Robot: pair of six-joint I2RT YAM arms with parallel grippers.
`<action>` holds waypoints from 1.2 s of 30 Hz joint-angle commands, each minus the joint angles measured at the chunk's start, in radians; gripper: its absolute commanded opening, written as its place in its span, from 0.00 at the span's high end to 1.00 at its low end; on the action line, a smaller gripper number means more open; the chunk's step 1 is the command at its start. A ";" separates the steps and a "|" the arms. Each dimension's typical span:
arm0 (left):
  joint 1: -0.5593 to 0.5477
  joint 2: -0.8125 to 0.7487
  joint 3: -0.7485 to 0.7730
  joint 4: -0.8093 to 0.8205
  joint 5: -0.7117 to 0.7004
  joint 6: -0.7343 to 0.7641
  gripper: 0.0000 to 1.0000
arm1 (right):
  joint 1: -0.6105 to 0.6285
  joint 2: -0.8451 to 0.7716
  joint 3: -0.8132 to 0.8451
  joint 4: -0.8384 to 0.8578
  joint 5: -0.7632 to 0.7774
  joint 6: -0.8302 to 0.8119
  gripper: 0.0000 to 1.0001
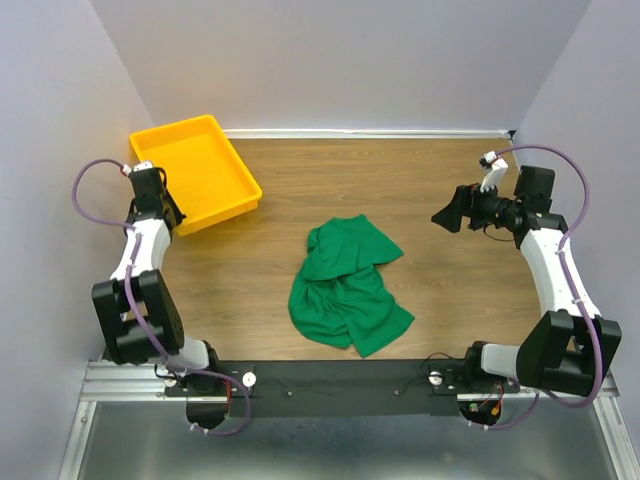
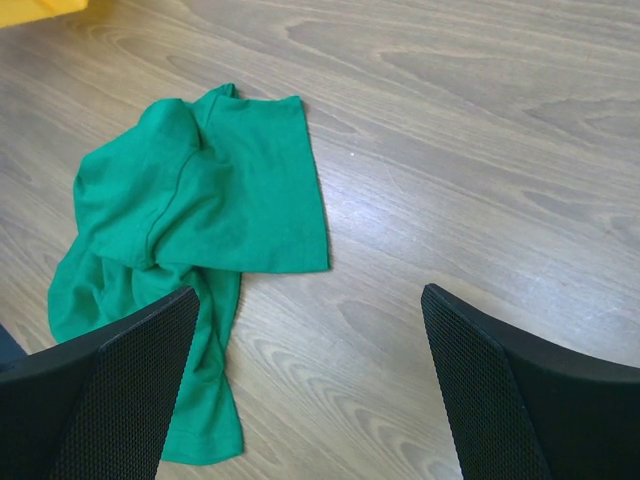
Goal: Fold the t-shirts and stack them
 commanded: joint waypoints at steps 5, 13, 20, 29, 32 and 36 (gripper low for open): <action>0.000 0.257 0.264 0.003 -0.055 0.228 1.00 | -0.007 -0.020 -0.044 -0.013 -0.045 -0.021 0.01; 0.000 0.467 0.517 -0.108 -0.294 0.239 0.49 | -0.007 -0.020 -0.044 -0.012 -0.048 -0.031 0.01; 0.000 0.354 0.583 -0.123 -0.320 0.216 0.20 | -0.007 0.011 -0.062 -0.032 -0.149 -0.131 0.01; -0.044 -0.040 0.292 0.073 0.367 0.229 0.21 | 0.312 0.129 -0.036 -0.371 -0.119 -0.807 0.02; -0.176 -0.097 0.177 0.047 0.444 0.185 0.21 | 0.430 0.184 -0.012 -0.320 -0.018 -0.826 0.03; -0.385 -0.149 0.067 0.035 0.438 0.066 0.24 | 0.481 0.278 0.036 -0.201 0.140 -0.726 0.03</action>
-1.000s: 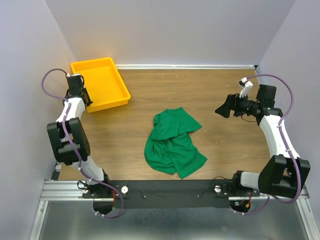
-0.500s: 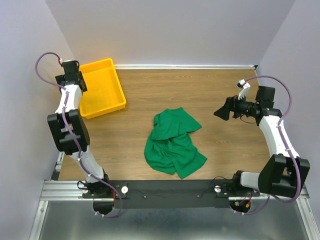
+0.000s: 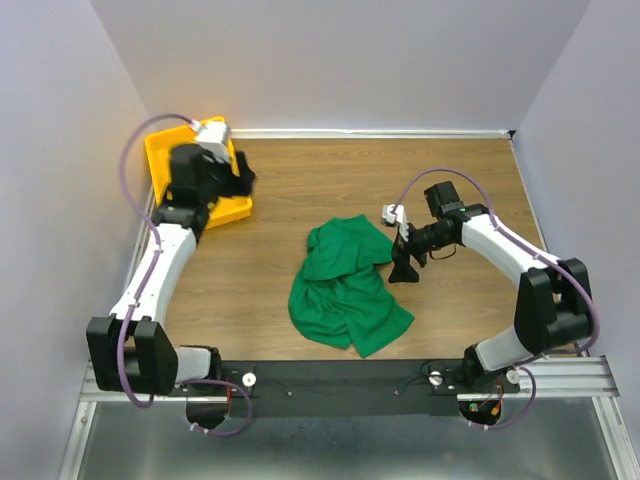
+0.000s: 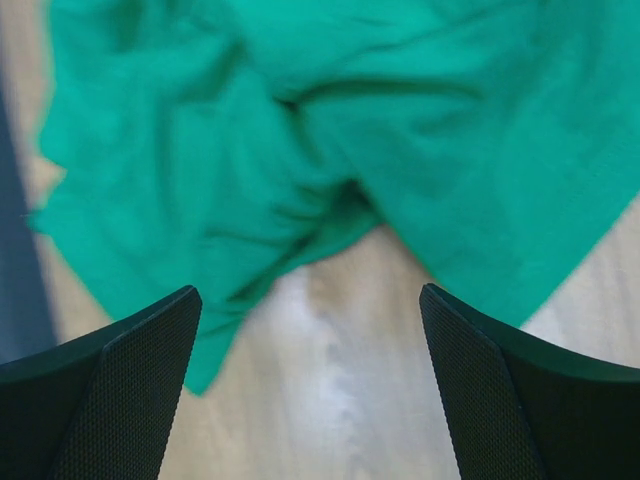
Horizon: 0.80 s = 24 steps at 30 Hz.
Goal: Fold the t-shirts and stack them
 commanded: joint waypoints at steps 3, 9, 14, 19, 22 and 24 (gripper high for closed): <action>-0.240 -0.040 -0.199 -0.053 0.100 -0.226 0.25 | 0.063 0.133 0.076 0.138 0.274 0.022 0.07; -0.432 -0.106 -0.318 -0.128 0.061 -0.294 0.25 | 0.086 0.218 0.103 0.219 0.290 0.201 0.15; -0.560 -0.108 -0.319 -0.174 0.035 -0.234 0.25 | 0.086 0.212 0.080 0.233 0.225 0.335 0.17; -0.725 -0.081 -0.278 -0.179 -0.043 -0.206 0.25 | 0.081 0.174 0.028 0.234 0.225 0.413 0.17; -0.799 -0.028 -0.223 -0.225 -0.121 -0.191 0.25 | 0.069 0.162 0.011 0.236 0.221 0.470 0.17; -0.836 0.037 -0.179 -0.253 -0.190 -0.176 0.25 | 0.048 0.151 0.008 0.234 0.217 0.508 0.17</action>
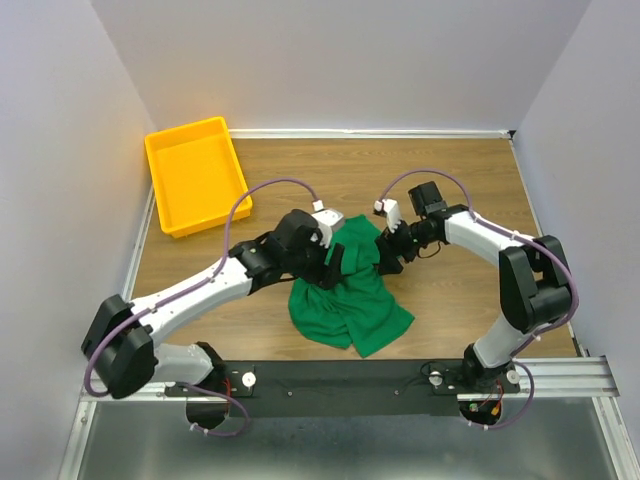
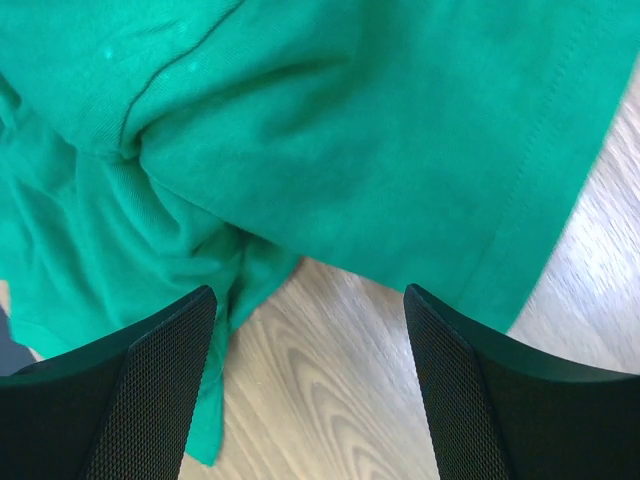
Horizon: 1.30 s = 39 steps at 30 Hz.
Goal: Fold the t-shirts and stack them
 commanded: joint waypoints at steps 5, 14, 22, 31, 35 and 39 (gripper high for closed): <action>-0.147 0.234 0.173 -0.104 -0.287 0.083 0.25 | -0.097 -0.063 -0.015 0.013 -0.033 0.148 0.16; -0.190 0.475 0.342 -0.172 -0.447 0.142 0.38 | -0.151 -0.090 -0.029 0.011 0.000 0.213 0.16; -0.190 0.515 0.366 -0.144 -0.459 0.163 0.82 | -0.156 -0.090 -0.030 0.013 0.009 0.233 0.16; -0.127 0.312 0.408 -0.123 -0.435 0.130 1.00 | -0.156 -0.006 0.028 0.010 -0.020 0.270 0.19; -0.055 0.231 0.376 -0.103 -0.355 0.126 1.00 | -0.156 0.055 0.085 0.007 -0.059 0.306 0.19; 0.003 0.176 0.339 -0.054 -0.246 0.108 1.00 | -0.156 0.112 0.169 -0.004 -0.045 0.334 0.19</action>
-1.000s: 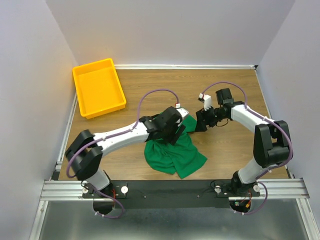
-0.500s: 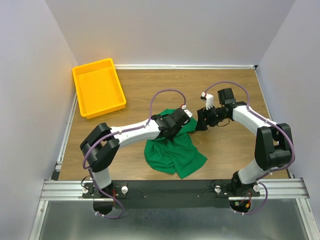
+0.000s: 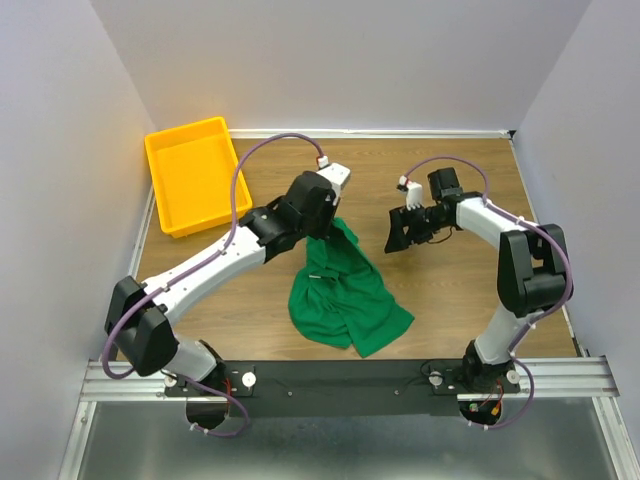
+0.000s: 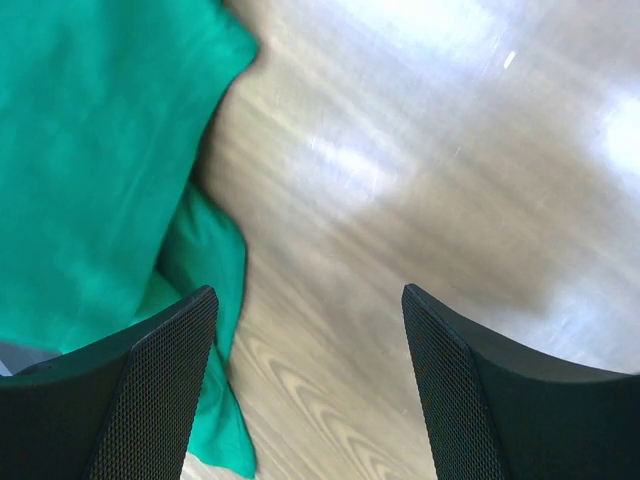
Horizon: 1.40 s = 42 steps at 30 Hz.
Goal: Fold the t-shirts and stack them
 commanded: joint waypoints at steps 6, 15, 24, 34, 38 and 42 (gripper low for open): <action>0.107 -0.087 -0.051 0.118 0.241 -0.060 1.00 | -0.009 0.039 0.112 -0.043 -0.169 -0.044 0.18; 0.306 -0.130 -0.112 0.264 0.499 -0.147 1.00 | -0.005 -0.084 0.048 -0.201 -0.329 -0.333 0.17; 0.348 -0.041 0.000 0.284 0.629 -0.146 1.00 | 0.094 -0.185 0.083 -0.230 -0.269 -0.442 0.13; 0.352 -0.014 0.040 0.332 0.709 -0.204 1.00 | 0.207 -0.095 0.288 -0.158 -0.108 -0.256 0.12; 0.352 -0.006 0.046 0.341 0.724 -0.224 1.00 | 0.251 -0.046 0.354 -0.117 -0.087 -0.198 0.12; 0.352 -0.009 0.061 0.338 0.732 -0.238 1.00 | 0.275 0.015 0.370 -0.054 -0.070 -0.102 0.12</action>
